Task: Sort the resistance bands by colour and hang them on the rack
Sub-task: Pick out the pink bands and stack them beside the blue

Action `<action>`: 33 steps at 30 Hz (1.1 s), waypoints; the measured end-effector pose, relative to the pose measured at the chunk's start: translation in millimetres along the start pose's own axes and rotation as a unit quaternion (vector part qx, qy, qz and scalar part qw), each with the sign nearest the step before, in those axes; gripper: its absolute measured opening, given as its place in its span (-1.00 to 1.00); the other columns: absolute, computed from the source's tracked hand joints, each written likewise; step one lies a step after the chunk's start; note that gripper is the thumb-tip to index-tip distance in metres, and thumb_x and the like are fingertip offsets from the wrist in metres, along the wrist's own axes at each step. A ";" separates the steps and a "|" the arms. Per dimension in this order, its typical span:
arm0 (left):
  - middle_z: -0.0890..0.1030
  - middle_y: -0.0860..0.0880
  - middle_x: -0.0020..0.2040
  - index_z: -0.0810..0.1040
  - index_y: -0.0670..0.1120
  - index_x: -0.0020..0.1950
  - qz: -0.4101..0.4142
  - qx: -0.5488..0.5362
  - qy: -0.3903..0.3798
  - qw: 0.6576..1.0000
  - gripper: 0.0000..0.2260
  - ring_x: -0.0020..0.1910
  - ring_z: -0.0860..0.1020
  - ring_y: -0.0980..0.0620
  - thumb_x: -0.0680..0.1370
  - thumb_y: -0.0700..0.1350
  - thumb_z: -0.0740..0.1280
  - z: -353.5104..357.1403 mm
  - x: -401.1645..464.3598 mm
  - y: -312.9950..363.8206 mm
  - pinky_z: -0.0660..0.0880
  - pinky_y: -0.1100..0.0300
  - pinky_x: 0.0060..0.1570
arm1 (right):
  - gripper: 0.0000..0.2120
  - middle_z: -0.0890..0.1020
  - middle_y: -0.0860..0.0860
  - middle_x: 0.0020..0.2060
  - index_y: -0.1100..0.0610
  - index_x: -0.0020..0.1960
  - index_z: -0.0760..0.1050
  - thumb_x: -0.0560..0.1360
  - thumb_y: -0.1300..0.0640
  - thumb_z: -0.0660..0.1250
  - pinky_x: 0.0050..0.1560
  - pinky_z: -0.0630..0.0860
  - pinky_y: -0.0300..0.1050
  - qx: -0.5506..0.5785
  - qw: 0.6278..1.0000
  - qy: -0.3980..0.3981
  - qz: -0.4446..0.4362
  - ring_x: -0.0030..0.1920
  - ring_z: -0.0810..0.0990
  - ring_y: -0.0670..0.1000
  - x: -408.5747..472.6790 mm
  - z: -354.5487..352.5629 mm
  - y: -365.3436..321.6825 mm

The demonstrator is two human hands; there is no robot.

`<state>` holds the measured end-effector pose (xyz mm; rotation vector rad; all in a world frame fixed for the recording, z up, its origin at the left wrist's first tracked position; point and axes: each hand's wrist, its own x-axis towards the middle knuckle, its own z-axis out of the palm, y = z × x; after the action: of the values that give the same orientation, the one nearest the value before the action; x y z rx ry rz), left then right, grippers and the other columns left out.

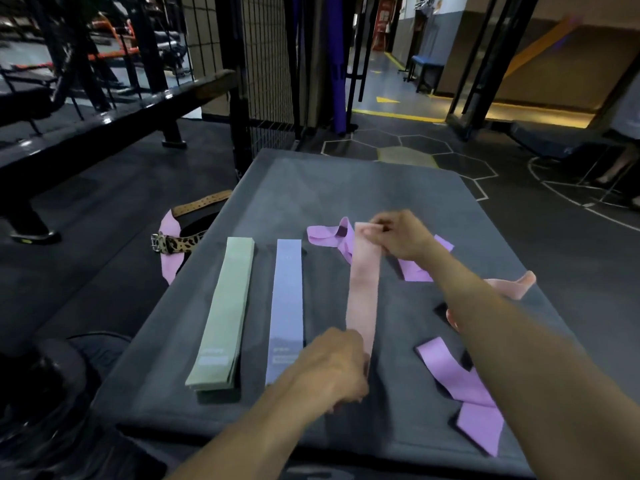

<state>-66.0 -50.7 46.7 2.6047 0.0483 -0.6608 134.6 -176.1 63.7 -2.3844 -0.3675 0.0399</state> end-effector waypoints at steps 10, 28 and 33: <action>0.57 -0.17 0.20 0.54 -0.19 0.24 0.010 0.025 -0.046 0.999 -0.71 0.11 0.61 -0.18 0.54 -0.16 0.42 4.6 15.8 -10.4 0.48 0.13 -0.10 | -0.98 0.71 -0.02 -0.11 -0.08 -0.14 0.64 0.47 0.02 0.46 -0.14 0.49 -0.23 -0.090 0.992 -0.089 0.012 -0.09 0.66 0.04 44.9 60.0 4.2; 0.55 -0.18 0.26 0.50 -0.19 0.30 0.025 0.044 -0.044 0.998 -0.71 0.19 0.57 -0.19 0.60 -0.13 0.36 2.7 19.3 -12.2 0.48 0.07 0.01 | -0.74 0.67 0.12 0.12 0.08 0.21 0.67 0.58 0.14 0.30 -0.03 0.39 -0.21 -0.100 0.991 -0.033 0.081 0.03 0.60 0.13 64.8 60.4 13.7; 0.57 -0.19 0.24 0.51 -0.22 0.26 0.021 0.057 -0.053 0.997 -0.74 0.16 0.59 -0.17 0.60 -0.16 0.35 0.3 16.5 -8.3 0.49 0.09 -0.03 | -0.72 0.68 0.21 0.06 0.23 0.14 0.65 0.61 0.20 0.20 0.09 0.56 0.00 -0.135 0.983 0.093 0.080 0.07 0.64 0.24 59.7 9.9 20.3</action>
<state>-52.8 -44.7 35.4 2.6665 -0.0793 -0.8061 195.6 -167.6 47.2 -2.6541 -0.0959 -0.1691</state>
